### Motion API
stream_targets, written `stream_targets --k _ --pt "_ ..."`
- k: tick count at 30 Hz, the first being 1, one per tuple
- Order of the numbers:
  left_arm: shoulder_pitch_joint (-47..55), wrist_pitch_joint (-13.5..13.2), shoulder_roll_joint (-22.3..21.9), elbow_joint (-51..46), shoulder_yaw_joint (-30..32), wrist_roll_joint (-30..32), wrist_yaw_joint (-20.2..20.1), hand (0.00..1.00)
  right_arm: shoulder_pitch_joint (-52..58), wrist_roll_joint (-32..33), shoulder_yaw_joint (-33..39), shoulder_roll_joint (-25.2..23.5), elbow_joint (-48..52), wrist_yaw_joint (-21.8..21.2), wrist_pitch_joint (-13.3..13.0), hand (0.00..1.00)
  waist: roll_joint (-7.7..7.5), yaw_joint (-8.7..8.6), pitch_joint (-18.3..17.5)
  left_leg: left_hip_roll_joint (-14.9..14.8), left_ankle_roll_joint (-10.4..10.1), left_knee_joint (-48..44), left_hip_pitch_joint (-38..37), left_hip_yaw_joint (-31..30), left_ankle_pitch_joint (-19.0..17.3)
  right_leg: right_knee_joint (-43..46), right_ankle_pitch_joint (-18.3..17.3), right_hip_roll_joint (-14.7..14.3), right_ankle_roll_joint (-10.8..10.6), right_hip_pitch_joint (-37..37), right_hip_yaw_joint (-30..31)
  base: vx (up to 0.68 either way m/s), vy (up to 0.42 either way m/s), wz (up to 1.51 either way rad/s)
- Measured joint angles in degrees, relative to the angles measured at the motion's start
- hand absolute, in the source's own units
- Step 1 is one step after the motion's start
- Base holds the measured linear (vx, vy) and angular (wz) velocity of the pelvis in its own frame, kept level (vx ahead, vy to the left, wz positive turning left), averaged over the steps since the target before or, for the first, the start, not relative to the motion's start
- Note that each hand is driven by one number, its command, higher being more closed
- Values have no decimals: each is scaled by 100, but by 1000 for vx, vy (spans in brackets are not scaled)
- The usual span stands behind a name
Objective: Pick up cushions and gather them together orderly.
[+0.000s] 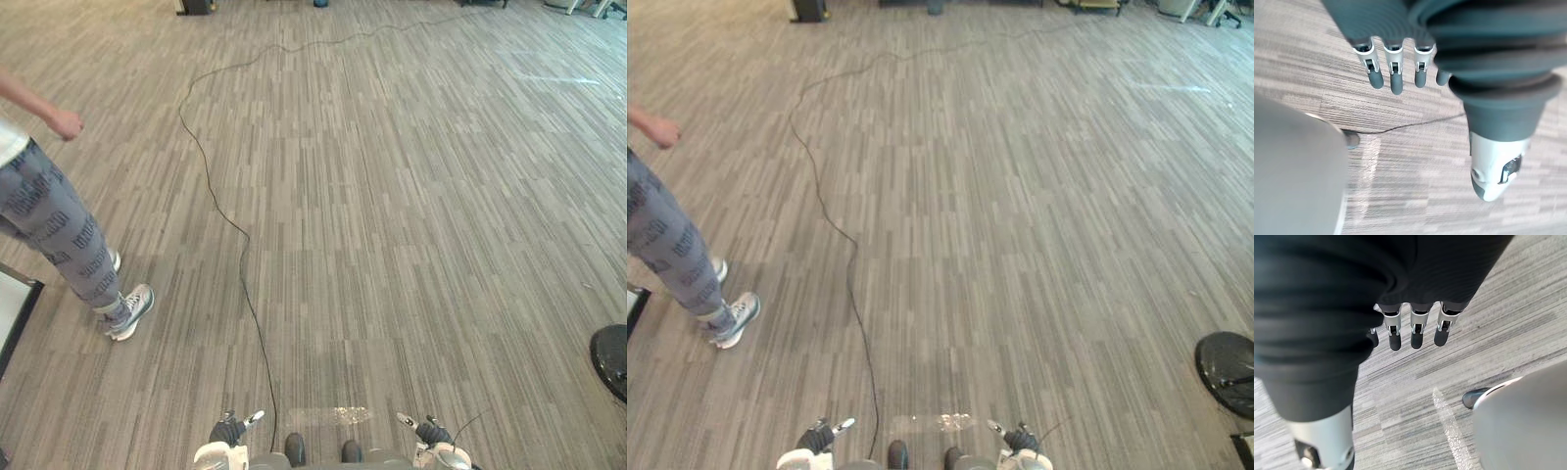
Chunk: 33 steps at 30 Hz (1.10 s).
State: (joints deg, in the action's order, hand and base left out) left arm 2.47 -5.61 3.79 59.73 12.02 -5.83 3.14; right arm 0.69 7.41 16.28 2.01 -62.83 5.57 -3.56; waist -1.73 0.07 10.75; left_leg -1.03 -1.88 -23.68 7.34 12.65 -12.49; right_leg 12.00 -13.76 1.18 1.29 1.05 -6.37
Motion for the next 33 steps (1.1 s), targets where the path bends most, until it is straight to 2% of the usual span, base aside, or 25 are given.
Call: stream_targets --k 3,6,7,9,10,11,12,14,15,16,17,18,19,20,21,23,24,25,26,27,28,29,30,31,33 --pt "6 -23 -63 -176 51 -113 3 0 74 44 84 53 133 7 3 0 92 46 97 -519 27 -1445 732 443 -360 178 -354 -22 72 278 -64 123 2 16" --pt "14 -38 -106 -235 57 -251 -4 0 73 52 80 138 101 6 4 0 152 88 72 -526 46 -816 1109 500 -240 150 -561 176 -38 449 22 252 117 -6" --pt "21 -45 -137 -279 51 -299 -1 0 18 50 35 192 59 6 5 0 181 131 60 -410 -95 115 1268 422 220 -47 -600 312 -99 546 138 335 190 -30" --pt "8 -73 -150 -326 23 -331 -2 0 -34 47 -75 257 25 10 6 0 186 278 52 -317 -230 817 1355 379 1147 -420 -592 449 -127 703 364 487 281 -50" --pt "-9 -137 -122 -346 25 -325 1 0 -78 36 -98 216 -68 7 -5 0 86 343 -30 -117 138 813 1365 469 1257 -672 -460 654 -301 770 439 541 266 -45" --pt "-36 -139 -120 -334 57 -325 -1 0 -184 14 -61 188 -146 -12 -1 0 67 309 -10 -116 291 690 1378 536 1180 -739 -331 713 -284 811 459 571 260 -23" --pt "-48 -136 -119 -326 142 -330 -7 0 -216 -27 -54 105 -150 -23 -4 0 54 297 6 -173 475 236 1480 555 978 -763 52 760 -351 891 511 464 203 -5" --pt "-45 -152 -104 -336 370 -316 -3 0 -143 -60 91 -41 -176 -30 -19 0 -90 389 -74 -113 503 -292 1542 595 671 -166 330 826 -481 818 772 500 278 -19" --pt "66 -128 -127 -254 319 -249 4 0 -28 -62 109 11 -154 -31 -43 0 9 360 -251 -98 463 273 1148 419 374 747 351 764 -640 512 785 556 320 -8" --pt "78 -119 -84 -188 252 -232 -6 0 -12 -61 89 -25 -148 -34 -47 0 -126 306 -253 105 495 365 919 418 280 1597 418 906 -858 256 821 466 247 11" --pt "66 -106 14 -167 134 -191 0 0 36 -62 82 -24 -127 -46 -48 0 -235 258 -252 275 555 555 605 404 111 2598 874 1036 -1251 -169 926 509 192 20" --pt "29 -37 69 -140 40 -155 8 0 51 -62 82 -13 -124 -52 -44 0 -220 228 -162 383 556 719 203 328 -42 3752 929 1057 -1217 -636 938 530 134 9" --pt "38 7 60 -50 -24 -103 9 0 45 -29 106 26 -69 -68 -59 0 -163 166 -125 399 569 965 -332 248 -148 4576 566 1022 -815 -1041 654 547 128 1" --pt "34 14 55 -28 -57 -95 9 0 31 -35 82 68 -33 -68 -79 0 -115 140 -93 400 579 1070 -563 230 -167 4732 397 971 -713 -1164 495 672 136 11" --pt "16 19 56 74 -175 -92 4 0 34 -58 22 178 111 -77 -125 0 71 43 16 359 584 1403 -1133 121 -175 4756 -55 845 -444 -1450 99 570 89 20" --pt "-129 19 1 119 -253 -93 2 0 8 -55 -57 282 155 -93 -166 0 183 -30 97 250 586 1594 -1618 74 -176 4192 -407 636 -173 -1897 -389 567 32 32" --pt "-184 15 1 141 -281 -97 5 0 -4 -53 -77 313 193 -101 -176 0 205 -31 123 193 586 1594 -1801 46 -175 3576 -415 519 -164 -2221 -597 696 -41 62" --pt "-259 -16 10 149 -391 -96 5 0 -2 -51 -81 308 238 -101 -174 0 210 -105 125 127 584 1688 -2079 -122 -175 2044 38 331 -188 -2540 -721 597 -66 60" --pt "-269 -23 15 152 -423 -96 5 0 -4 -52 -83 305 238 -101 -172 0 205 -114 127 119 584 1727 -2129 -161 -175 1730 197 305 -182 -2571 -734 746 -120 73" --pt "-276 -25 24 150 -475 -96 3 0 41 -52 -84 293 212 -100 -162 0 139 -147 135 161 530 1859 -2371 -263 -195 826 720 258 -140 -2617 -693 696 -156 70" --pt "-176 -19 18 175 -464 -92 4 0 148 -61 -121 300 70 -101 -132 0 30 -204 107 159 227 1889 -2769 -466 -363 351 1913 156 287 -2625 -464 725 -168 64" --pt "-171 -18 -52 205 -438 -92 4 0 135 -60 -86 316 67 -106 -117 0 129 -228 118 71 189 1888 -2842 -514 -384 602 1939 91 416 -2698 -440 862 -202 23" --pt "-116 -14 -158 234 -307 -37 -11 0 39 -67 -46 375 102 -92 -105 0 325 -190 77 -128 -134 1748 -2833 -536 -194 1247 1397 -12 470 -2903 -512 695 -172 -15" --pt "-115 -9 -200 253 -175 7 -8 0 13 -72 -4 352 121 -96 -104 0 345 -192 103 -157 -320 1516 -2786 -554 -78 1457 1194 -33 510 -2903 -525 671 -178 -23" --pt "-108 5 -326 205 190 45 -3 0 62 -61 151 286 339 -88 -105 0 433 -194 149 -411 -393 -517 -2066 -554 552 1580 683 -157 570 -2515 -562 612 -179 -8"
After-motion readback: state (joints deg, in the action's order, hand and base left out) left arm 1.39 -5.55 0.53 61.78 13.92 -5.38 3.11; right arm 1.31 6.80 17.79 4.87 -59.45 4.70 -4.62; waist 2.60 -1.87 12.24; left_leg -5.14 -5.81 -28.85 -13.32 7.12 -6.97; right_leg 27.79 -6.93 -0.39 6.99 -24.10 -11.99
